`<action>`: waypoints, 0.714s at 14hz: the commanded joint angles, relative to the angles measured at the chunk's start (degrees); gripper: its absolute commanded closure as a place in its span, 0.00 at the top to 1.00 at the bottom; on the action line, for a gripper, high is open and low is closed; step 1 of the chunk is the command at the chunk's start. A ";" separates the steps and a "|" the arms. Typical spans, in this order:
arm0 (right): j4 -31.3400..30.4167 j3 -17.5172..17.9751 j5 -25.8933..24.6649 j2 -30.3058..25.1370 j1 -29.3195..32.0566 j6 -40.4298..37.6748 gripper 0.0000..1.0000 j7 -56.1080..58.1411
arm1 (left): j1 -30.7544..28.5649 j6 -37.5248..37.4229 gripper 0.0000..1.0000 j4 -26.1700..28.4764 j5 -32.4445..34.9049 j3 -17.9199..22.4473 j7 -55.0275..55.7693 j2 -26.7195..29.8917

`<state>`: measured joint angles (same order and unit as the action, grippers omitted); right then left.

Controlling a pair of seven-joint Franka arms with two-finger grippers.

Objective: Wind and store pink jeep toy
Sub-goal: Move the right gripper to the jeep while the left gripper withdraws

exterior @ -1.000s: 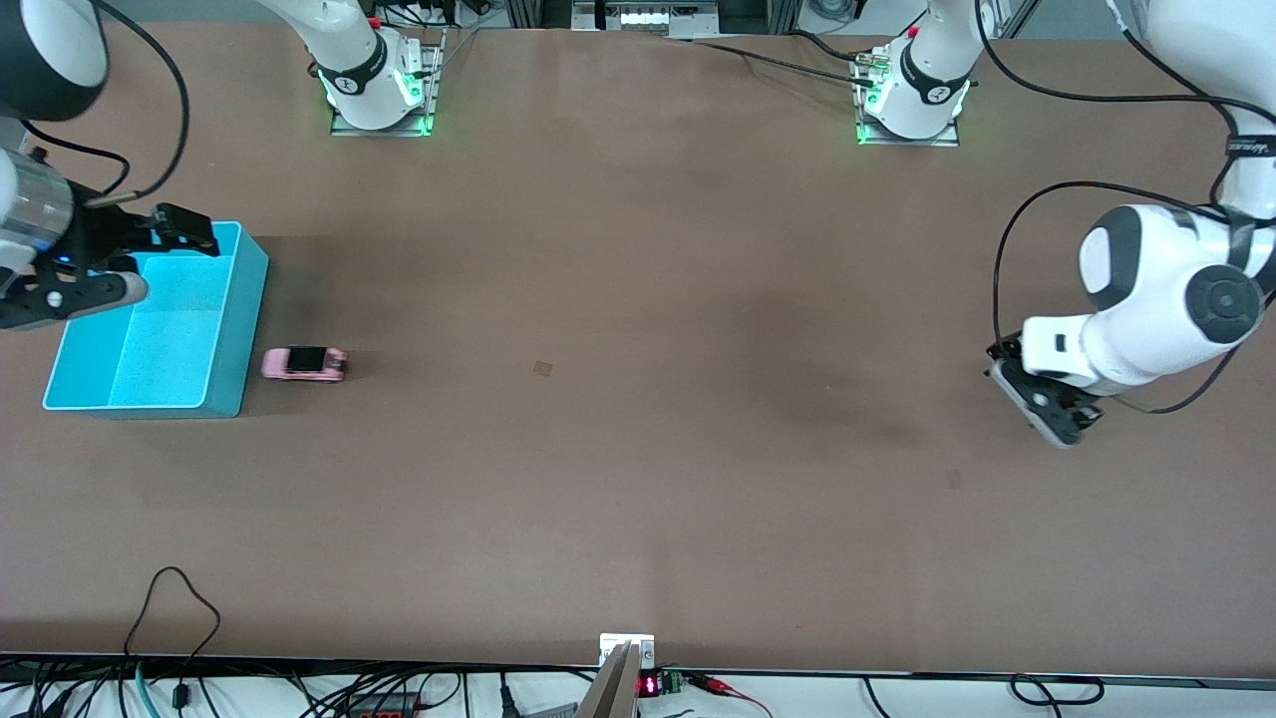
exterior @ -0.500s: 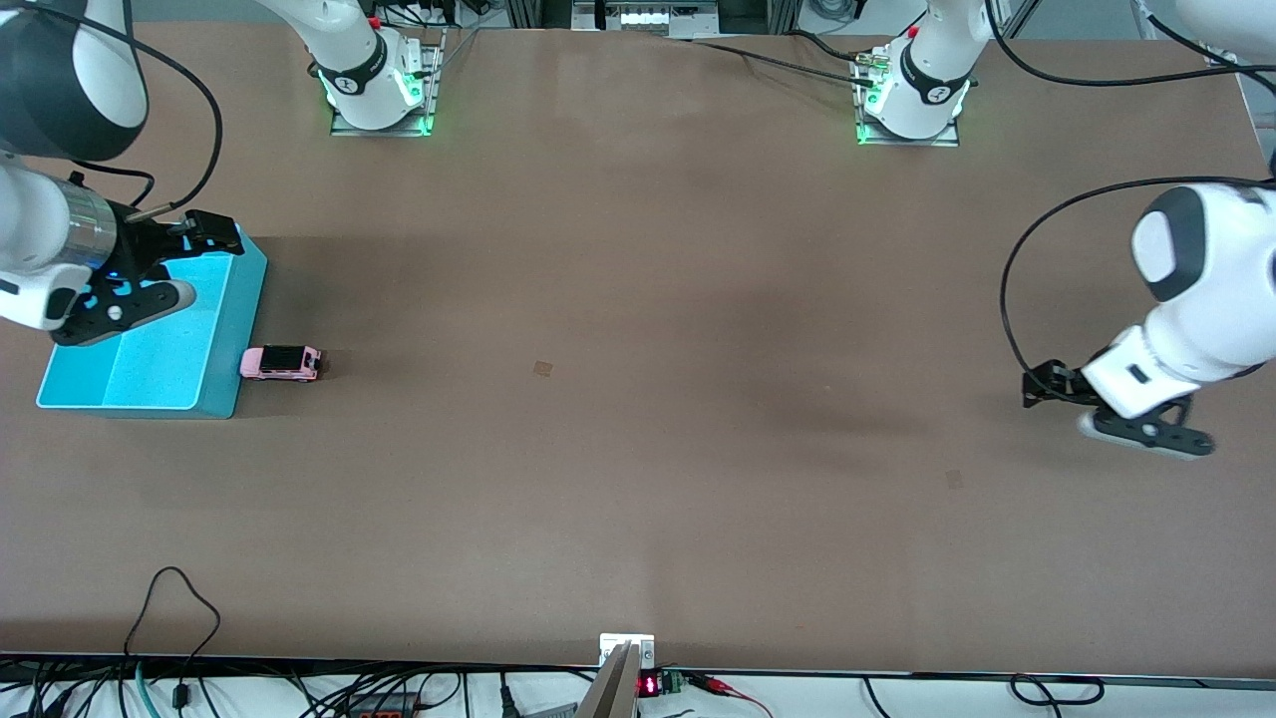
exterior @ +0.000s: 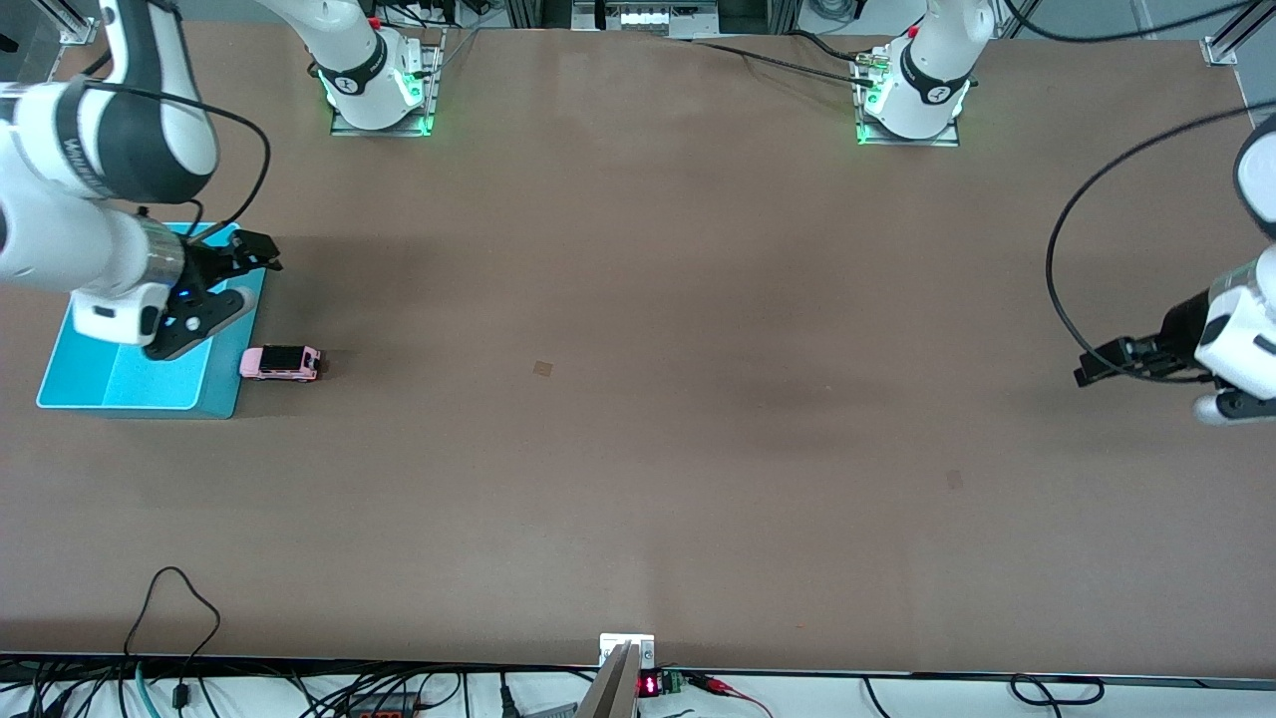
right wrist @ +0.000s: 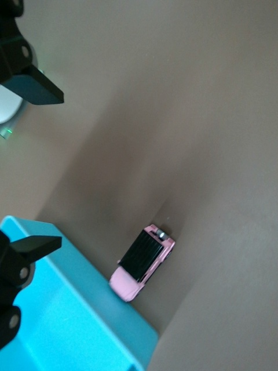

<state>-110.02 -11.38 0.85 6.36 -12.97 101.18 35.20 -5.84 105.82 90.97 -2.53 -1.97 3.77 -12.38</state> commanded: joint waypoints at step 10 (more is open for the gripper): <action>-19.00 13.22 -11.31 2.24 15.51 38.27 1.00 48.18 | 1.62 -1.68 1.00 4.31 -0.63 1.00 -1.38 5.97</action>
<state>-129.10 0.31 -9.42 5.09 -1.00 134.83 77.69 -4.79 102.82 93.78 -2.54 -1.80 3.66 -7.64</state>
